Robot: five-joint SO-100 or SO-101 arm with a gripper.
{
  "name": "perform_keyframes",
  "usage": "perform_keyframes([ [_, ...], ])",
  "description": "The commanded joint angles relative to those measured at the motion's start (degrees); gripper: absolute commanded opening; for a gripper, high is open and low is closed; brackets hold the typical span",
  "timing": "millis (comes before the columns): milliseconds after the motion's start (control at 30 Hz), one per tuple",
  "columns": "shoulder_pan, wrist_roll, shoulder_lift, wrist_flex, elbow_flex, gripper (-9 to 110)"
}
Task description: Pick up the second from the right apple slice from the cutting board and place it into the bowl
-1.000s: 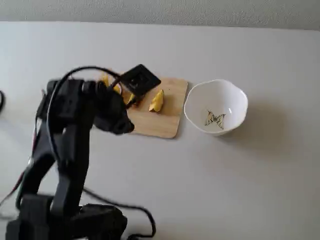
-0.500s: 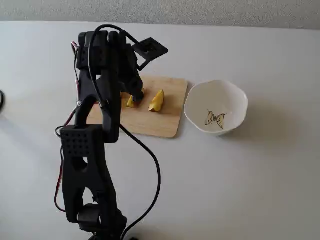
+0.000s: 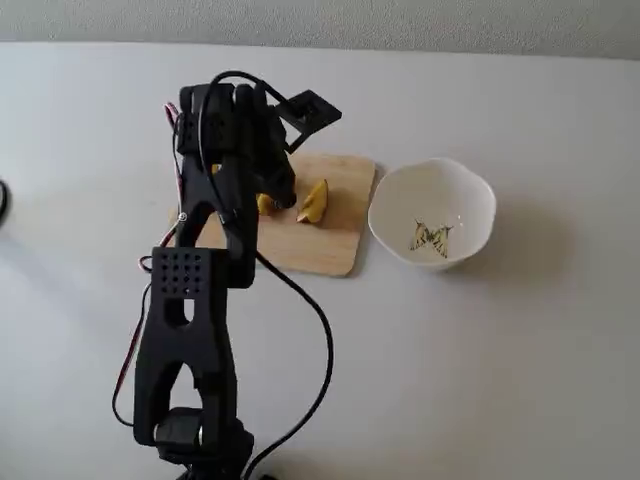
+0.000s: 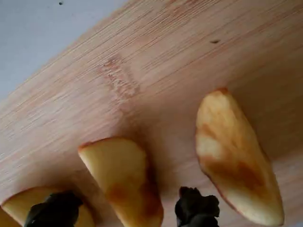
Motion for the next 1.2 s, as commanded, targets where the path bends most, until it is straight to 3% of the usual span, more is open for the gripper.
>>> perform_keyframes([
  [0, -0.88, 0.79, 0.18, -1.85, -3.69, 26],
  [300, -1.41, 0.62, -1.85, -3.34, -3.69, 19],
  [567, -2.02, 0.53, -2.99, -3.52, -3.69, 0],
  [867, -4.13, 3.16, -2.46, -2.20, -8.26, 0],
  [1167, -4.57, 12.66, 2.37, 0.88, -19.16, 0],
])
